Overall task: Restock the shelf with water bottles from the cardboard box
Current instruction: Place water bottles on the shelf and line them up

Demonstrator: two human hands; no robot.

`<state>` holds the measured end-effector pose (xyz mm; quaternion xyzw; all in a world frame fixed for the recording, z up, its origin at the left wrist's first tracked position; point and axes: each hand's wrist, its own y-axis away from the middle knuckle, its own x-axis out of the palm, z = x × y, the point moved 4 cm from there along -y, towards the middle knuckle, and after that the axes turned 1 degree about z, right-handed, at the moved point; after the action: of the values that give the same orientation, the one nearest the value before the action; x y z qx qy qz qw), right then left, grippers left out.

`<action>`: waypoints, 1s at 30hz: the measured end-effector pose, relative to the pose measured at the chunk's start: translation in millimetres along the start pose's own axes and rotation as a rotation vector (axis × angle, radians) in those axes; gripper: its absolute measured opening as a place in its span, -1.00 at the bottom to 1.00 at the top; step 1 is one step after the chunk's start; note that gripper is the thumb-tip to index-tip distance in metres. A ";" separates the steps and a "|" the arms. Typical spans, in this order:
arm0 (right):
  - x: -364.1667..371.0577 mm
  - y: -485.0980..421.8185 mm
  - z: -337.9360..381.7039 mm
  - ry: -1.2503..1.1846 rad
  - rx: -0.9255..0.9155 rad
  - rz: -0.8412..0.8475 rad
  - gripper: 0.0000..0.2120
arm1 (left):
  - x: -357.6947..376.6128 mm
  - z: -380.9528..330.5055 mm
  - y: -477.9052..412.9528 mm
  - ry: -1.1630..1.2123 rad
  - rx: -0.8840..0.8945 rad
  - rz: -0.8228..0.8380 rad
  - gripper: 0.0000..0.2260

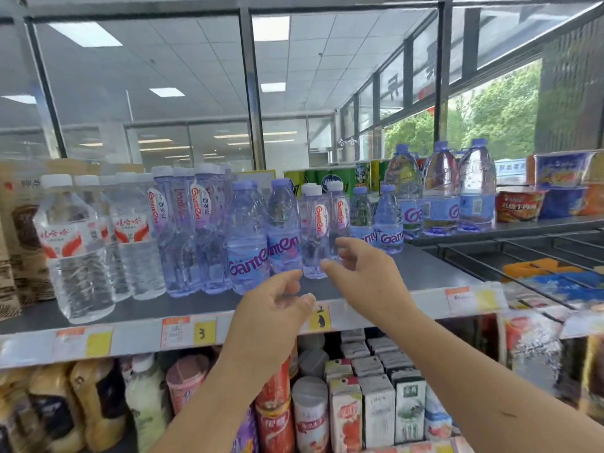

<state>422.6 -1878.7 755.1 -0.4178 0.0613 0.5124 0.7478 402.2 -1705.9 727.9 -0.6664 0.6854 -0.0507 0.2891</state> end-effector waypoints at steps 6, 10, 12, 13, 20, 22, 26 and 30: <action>5.6 112.4 -6.1 -0.086 0.002 0.007 -0.65 | 21.9 39.7 62.0 0.043 -0.081 0.046 -0.75; 31.6 190.0 -34.6 -0.019 0.145 0.130 -0.70 | 36.5 86.4 118.2 0.019 -0.133 0.123 -0.71; 47.0 228.6 -53.6 -0.011 0.250 0.171 -0.73 | 42.8 116.1 148.9 0.038 -0.207 0.169 -0.67; 55.2 247.5 -63.6 -0.003 0.305 0.189 -0.72 | 46.7 132.2 164.3 0.050 -0.245 0.199 -0.67; 119.0 380.6 -131.7 0.122 0.564 0.306 -0.75 | 69.1 244.6 276.2 0.033 -0.451 0.376 -0.71; 142.2 420.9 -156.4 0.153 0.610 0.363 -0.85 | 79.2 280.9 308.7 0.052 -0.541 0.404 -0.73; 196.0 507.7 -225.5 0.242 0.775 0.502 -0.85 | 102.8 357.8 375.7 0.046 -0.693 0.436 -0.72; 264.4 594.0 -304.9 0.315 0.846 0.714 -0.84 | 126.5 438.5 438.7 0.039 -0.834 0.402 -0.66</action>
<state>163.2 -1824.4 87.7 -0.1071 0.5088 0.5957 0.6122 224.7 -1639.9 123.9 -0.5785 0.7683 0.2737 -0.0124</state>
